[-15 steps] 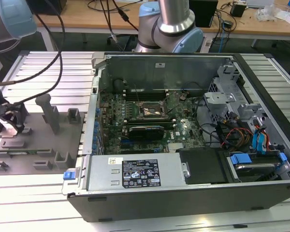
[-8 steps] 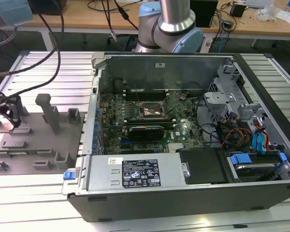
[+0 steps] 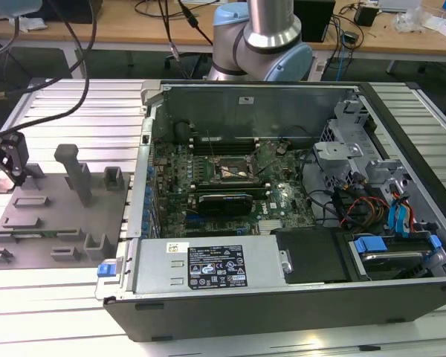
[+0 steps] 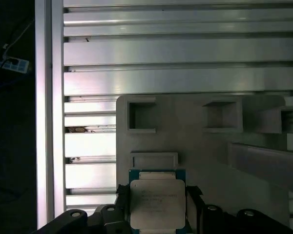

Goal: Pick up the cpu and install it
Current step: 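Pick up the cpu and move it towards the insertion slot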

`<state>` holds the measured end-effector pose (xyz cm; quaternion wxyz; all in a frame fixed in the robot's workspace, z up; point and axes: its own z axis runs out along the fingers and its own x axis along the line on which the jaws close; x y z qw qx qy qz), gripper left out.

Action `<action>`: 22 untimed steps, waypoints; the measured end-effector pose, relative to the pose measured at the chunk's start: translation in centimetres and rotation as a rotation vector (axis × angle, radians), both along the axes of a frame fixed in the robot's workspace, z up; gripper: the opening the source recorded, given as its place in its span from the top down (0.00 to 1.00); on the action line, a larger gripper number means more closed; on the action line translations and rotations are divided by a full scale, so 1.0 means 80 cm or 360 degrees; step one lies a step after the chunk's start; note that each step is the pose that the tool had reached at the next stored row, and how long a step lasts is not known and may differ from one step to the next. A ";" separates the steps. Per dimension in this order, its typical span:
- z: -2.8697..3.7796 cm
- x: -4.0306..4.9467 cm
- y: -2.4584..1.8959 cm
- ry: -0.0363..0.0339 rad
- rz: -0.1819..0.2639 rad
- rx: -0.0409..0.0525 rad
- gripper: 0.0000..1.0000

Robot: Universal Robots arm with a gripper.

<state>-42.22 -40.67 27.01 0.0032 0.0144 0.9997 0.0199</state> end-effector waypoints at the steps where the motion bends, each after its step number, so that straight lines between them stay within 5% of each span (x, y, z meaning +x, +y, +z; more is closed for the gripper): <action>1: 0.0028 0.000 0.0003 0.0000 0.0000 0.0000 0.45; 22: 0.0811 0.000 0.0080 0.0000 0.0000 0.0000 0.45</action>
